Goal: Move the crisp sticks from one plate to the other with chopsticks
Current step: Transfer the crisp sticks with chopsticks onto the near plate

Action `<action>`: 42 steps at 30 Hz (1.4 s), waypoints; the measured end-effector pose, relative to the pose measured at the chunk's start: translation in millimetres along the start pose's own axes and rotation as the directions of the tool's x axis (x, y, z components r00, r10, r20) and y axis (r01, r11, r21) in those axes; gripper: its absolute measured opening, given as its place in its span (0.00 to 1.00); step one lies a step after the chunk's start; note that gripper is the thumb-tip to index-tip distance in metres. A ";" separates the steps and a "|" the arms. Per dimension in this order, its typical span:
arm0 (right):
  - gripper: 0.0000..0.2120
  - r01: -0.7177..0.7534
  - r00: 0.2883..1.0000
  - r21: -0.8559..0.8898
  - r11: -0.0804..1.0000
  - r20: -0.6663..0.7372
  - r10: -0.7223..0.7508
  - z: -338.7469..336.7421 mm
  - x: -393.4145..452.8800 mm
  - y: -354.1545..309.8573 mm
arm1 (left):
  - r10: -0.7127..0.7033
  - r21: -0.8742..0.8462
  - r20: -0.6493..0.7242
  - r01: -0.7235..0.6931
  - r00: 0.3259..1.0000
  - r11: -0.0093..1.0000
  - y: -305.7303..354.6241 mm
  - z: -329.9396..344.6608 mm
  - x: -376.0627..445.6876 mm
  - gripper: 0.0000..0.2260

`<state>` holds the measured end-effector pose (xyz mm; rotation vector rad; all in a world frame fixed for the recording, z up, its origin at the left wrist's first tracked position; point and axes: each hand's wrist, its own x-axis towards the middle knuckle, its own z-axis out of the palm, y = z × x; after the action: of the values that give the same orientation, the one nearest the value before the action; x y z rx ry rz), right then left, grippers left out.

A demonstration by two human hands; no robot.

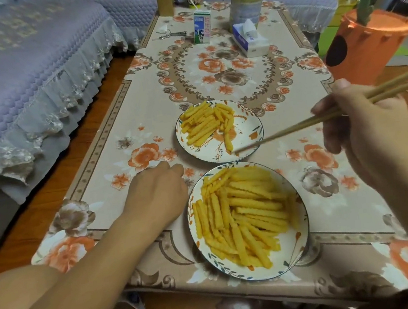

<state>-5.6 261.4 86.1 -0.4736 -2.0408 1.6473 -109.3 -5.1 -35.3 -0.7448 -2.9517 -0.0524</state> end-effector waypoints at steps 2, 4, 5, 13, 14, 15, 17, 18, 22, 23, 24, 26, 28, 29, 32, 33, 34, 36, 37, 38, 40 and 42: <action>0.19 0.018 0.999 -0.080 0.997 -0.045 -0.022 2.1 7.9 14.7 | 0.009 0.016 -0.012 -0.008 1.000 1.000 0.3 1.0 -0.1 0.12; 0.17 0.034 0.999 -0.153 0.988 -0.036 -0.040 12.3 11.9 29.6 | 0.012 0.012 -0.022 -0.012 1.000 1.000 0.2 1.9 -0.3 0.12; 0.17 0.049 0.998 -0.173 0.984 -0.022 -0.054 19.5 13.0 36.4 | 0.012 0.009 -0.023 -0.012 1.000 1.000 0.1 2.2 -0.1 0.12; 0.19 0.134 0.989 -0.250 0.959 0.100 -0.112 44.5 13.0 49.5 | 0.026 -0.023 -0.016 -0.026 1.000 0.999 -1.3 0.9 -1.3 0.13; 0.21 0.128 0.991 -0.225 0.966 0.074 -0.114 41.2 11.3 42.5 | 0.027 -0.022 -0.016 -0.027 0.999 0.999 -1.7 1.1 -1.2 0.12; 0.22 0.117 0.993 -0.181 0.977 0.041 -0.111 36.0 9.3 34.7 | 0.026 -0.025 -0.013 -0.026 1.000 0.999 -2.0 1.4 -0.6 0.12; 0.24 0.093 0.996 -0.069 0.993 -0.005 -0.094 23.5 2.2 15.2 | 0.017 -0.040 -0.007 -0.017 1.000 0.999 -1.7 1.2 0.7 0.12; 0.25 0.076 0.997 -0.011 0.997 -0.001 -0.076 17.3 -2.8 4.6 | 0.015 -0.043 -0.012 -0.016 1.000 0.999 -1.2 0.9 1.1 0.12; 0.25 0.057 0.961 -0.020 0.998 0.273 -0.049 3.9 -29.0 -27.1 | 0.051 -0.020 -0.058 -0.052 0.997 0.998 -3.1 5.4 -0.1 0.15; 0.24 0.095 0.928 -0.069 0.993 0.368 -0.063 4.8 -34.6 -30.3 | 0.064 -0.009 -0.071 -0.065 0.995 0.998 -4.3 6.5 -0.8 0.16; 0.23 0.131 0.894 -0.112 0.985 0.443 -0.069 7.1 -39.0 -31.7 | 0.070 -0.003 -0.076 -0.071 0.995 0.997 -4.8 5.9 -1.2 0.16; 0.22 0.170 0.852 -0.184 0.968 0.522 -0.050 10.1 -43.7 -29.6 | 0.060 -0.012 -0.065 -0.061 0.996 0.998 -4.1 4.6 -1.6 0.14; 0.21 0.186 0.826 -0.212 0.959 0.562 -0.036 11.3 -45.1 -27.1 | 0.047 -0.040 -0.049 -0.049 0.998 0.998 -2.4 3.1 -1.5 0.12; 0.20 0.184 0.820 -0.209 0.960 0.571 -0.033 11.4 -44.9 -26.8 | 0.045 -0.044 -0.051 -0.047 0.998 0.998 -1.9 2.8 -1.2 0.12; 0.22 0.171 0.823 -0.187 0.967 0.567 -0.035 9.1 -39.9 -25.5 | 0.039 -0.035 -0.050 -0.041 0.998 0.999 -2.1 2.2 -0.6 0.12; 0.22 0.164 0.823 -0.187 0.968 0.567 -0.030 8.3 -37.9 -23.5 | 0.039 -0.032 -0.045 -0.040 0.998 0.999 -2.1 2.6 -0.4 0.12; 0.23 0.148 0.822 -0.185 0.971 0.569 -0.017 8.5 -36.9 -21.9 | 0.042 -0.031 -0.045 -0.043 0.998 0.999 -2.2 3.1 -0.3 0.13; 0.25 0.110 0.809 -0.183 0.977 0.588 0.019 11.3 -37.8 -18.5 | 0.045 -0.032 -0.052 -0.047 0.998 0.998 -2.2 3.4 -0.3 0.13; 0.25 0.096 0.798 -0.185 0.978 0.602 0.035 12.9 -38.9 -15.9 | 0.043 -0.032 -0.053 -0.044 0.998 0.998 -2.4 3.5 -0.2 0.13; 0.26 0.085 0.788 -0.192 0.978 0.613 0.052 14.7 -40.5 -13.7 | 0.040 -0.032 -0.052 -0.042 0.998 0.999 -2.6 3.6 0.0 0.13; 0.27 0.073 0.782 -0.198 0.978 0.619 0.067 17.3 -42.8 -11.8 | 0.042 -0.030 -0.047 -0.043 0.998 0.999 -2.4 3.9 -0.1 0.13; 0.25 0.077 0.802 -0.212 0.974 0.594 0.066 17.8 -42.0 -13.1 | 0.046 -0.026 -0.046 -0.047 0.998 0.999 -2.6 4.1 -0.2 0.12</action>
<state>19.6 221.4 89.8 0.0054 -2.7041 1.7142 -110.7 -7.2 -39.5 -0.8049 -2.8948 -0.1044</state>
